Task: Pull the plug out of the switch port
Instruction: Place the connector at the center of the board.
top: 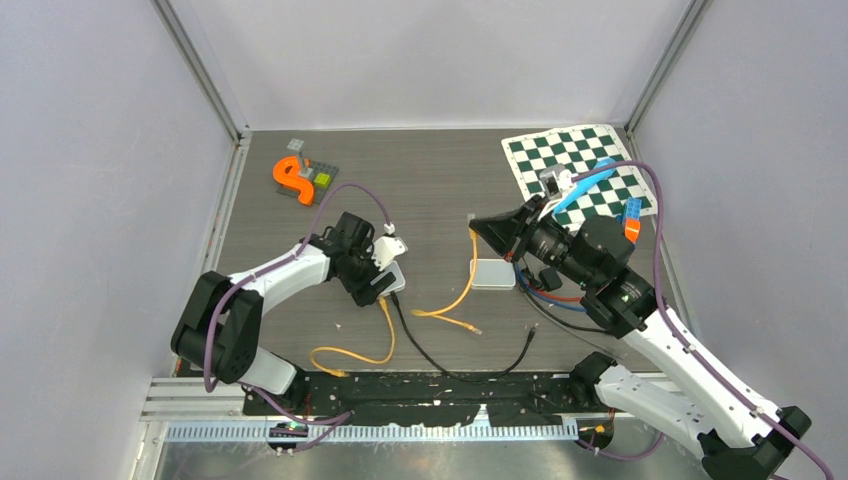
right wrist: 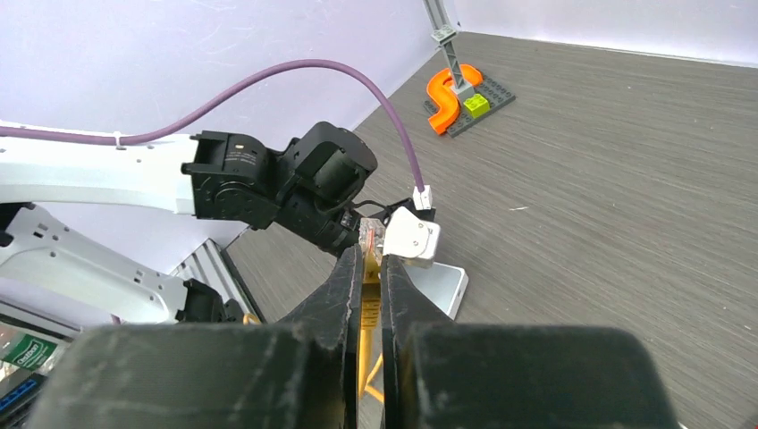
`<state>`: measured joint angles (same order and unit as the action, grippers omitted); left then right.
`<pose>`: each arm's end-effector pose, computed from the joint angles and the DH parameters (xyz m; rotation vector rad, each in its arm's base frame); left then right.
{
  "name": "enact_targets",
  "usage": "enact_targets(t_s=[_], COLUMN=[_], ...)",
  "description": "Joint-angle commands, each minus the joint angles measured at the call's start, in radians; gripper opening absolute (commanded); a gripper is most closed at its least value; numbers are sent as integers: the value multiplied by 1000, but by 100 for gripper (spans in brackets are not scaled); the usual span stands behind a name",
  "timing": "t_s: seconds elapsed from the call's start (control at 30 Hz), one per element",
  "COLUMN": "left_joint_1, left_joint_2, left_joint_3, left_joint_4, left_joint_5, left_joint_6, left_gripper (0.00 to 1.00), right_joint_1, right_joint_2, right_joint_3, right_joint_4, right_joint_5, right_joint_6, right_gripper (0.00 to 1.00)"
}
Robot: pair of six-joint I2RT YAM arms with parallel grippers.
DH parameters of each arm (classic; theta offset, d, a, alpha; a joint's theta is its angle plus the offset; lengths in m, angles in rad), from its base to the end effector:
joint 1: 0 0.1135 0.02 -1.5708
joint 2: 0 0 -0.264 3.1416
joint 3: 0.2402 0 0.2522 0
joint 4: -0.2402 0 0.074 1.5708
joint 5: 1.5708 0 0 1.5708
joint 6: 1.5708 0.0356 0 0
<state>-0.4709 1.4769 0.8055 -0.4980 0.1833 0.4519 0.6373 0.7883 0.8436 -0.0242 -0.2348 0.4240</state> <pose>0.2350 -0.1269 0.1706 1.2617 2.4228 -0.2563 0.1427 0.1160 0.3775 -0.3684 1.5898 1.0105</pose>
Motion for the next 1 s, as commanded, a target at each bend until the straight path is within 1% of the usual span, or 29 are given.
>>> enact_targets(t_s=[0.0, 0.13, 0.23, 0.33, 0.43, 0.5, 0.67, 0.77, 0.83, 0.9, 0.93, 0.97], left_joint_1=[5, 5, 5, 5, 5, 5, 5, 5, 5, 5, 5, 5], left_joint_2=[-40, -46, -52, -55, -55, -55, -50, -48, -44, -44, -45, -46], left_joint_3=[0, 1, -4, -10, -15, -14, -8, -6, -3, -2, -1, -3], left_joint_4=[39, 42, 45, 50, 53, 52, 43, 40, 33, 31, 30, 29], left_joint_5=[4, 4, 1, 1, 0, 3, 4, 7, 6, 3, 1, 0], left_joint_6=[-9, -13, -13, -14, -18, -18, -19, -18, -18, -18, -18, -18], left_gripper=[70, 70, 70, 70, 70, 70, 70, 70, 70, 70, 70, 70], right_joint_1=[-11, -49, -65, -85, -92, -97, -101, -108, -110, -117, -120, -127], right_joint_2=[22, 145, 228, 374, 502, 638, 864, 1006, 1064, 1104, 1111, 1106], right_joint_3=[37, 64, 67, 96, 161, 224, 386, 470, 521, 573, 592, 593], right_joint_4=[-62, -133, -137, -138, -131, -139, -128, -134, -143, -180, -187, -195], right_joint_5=[80, 88, 93, 76, 72, 32, 11, -26, -31, -30, -35, -53], right_joint_6=[-1, -18, -25, -40, -64, -86, -78, -67, -65, -70, -74, -75], right_gripper=[5, 5, 5, 5, 5, 7, 16, 20, 24, 31, 36, 38])
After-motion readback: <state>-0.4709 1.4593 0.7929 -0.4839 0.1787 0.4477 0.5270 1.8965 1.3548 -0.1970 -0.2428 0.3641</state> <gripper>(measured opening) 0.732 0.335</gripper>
